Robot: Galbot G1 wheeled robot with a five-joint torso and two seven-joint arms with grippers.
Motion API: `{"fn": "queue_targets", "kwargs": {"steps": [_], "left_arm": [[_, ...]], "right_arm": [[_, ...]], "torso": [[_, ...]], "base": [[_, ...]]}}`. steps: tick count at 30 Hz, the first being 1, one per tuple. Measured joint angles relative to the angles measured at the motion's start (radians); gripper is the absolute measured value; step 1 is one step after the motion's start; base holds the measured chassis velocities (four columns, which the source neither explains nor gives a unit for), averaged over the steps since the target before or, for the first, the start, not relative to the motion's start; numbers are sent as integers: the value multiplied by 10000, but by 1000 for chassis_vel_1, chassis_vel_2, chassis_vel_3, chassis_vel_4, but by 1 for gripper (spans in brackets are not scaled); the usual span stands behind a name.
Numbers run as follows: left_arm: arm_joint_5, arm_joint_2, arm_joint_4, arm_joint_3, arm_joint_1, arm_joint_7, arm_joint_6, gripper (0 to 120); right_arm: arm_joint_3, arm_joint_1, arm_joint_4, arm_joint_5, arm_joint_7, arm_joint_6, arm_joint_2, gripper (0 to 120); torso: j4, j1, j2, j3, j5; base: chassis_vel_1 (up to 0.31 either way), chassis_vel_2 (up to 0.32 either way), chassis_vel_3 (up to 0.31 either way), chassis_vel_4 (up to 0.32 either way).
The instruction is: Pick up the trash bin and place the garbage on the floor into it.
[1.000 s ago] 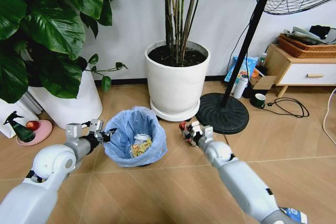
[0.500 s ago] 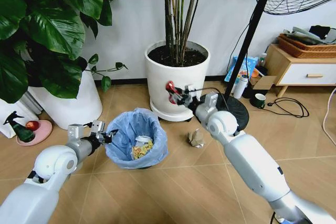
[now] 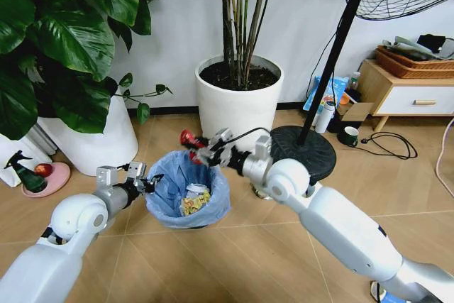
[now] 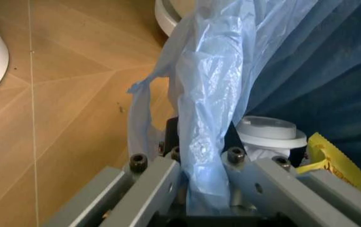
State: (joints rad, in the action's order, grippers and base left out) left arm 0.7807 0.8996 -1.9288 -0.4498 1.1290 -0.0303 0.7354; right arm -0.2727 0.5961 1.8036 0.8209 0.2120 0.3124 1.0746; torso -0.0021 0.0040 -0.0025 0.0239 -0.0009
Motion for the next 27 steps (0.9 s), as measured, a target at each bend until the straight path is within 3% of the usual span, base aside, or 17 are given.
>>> {"fn": "queue_targets", "kwargs": {"steps": [3,12,15,16,19,22,27], "left_arm": [[8,0,9,1,-27,-1,0,0],[13,44,20,50,-63,-1,0,0],[13,50,23,49,-65,3,0,0],[13,50,23,49,-65,3,0,0],[13,55,42,26,-65,4,0,0],[13,67,61,6,-65,6,0,0],[13,70,75,-28,-66,11,0,0]], "right_arm": [[-112,9,-4,-169,-3,28,-34,30],[-345,93,-106,-509,-142,-8,19,58],[-373,83,-174,-562,-194,-36,142,77],[-373,83,-174,-562,-194,-36,142,77],[-340,74,-151,-619,-249,-79,176,91],[-61,74,-58,-618,-364,-92,188,98],[896,82,85,-436,-491,-81,-60,100]], "torso": [[-1,0,0,0,0],[-1,0,0,0,-1],[-1,0,0,0,0],[-1,0,0,0,0],[-1,0,0,0,0],[0,0,0,0,1],[0,0,0,0,1]], "base": [[0,0,0,0],[0,0,0,0],[0,0,0,0],[0,0,0,0],[0,0,0,0],[0,0,0,0],[0,0,0,0]]}}
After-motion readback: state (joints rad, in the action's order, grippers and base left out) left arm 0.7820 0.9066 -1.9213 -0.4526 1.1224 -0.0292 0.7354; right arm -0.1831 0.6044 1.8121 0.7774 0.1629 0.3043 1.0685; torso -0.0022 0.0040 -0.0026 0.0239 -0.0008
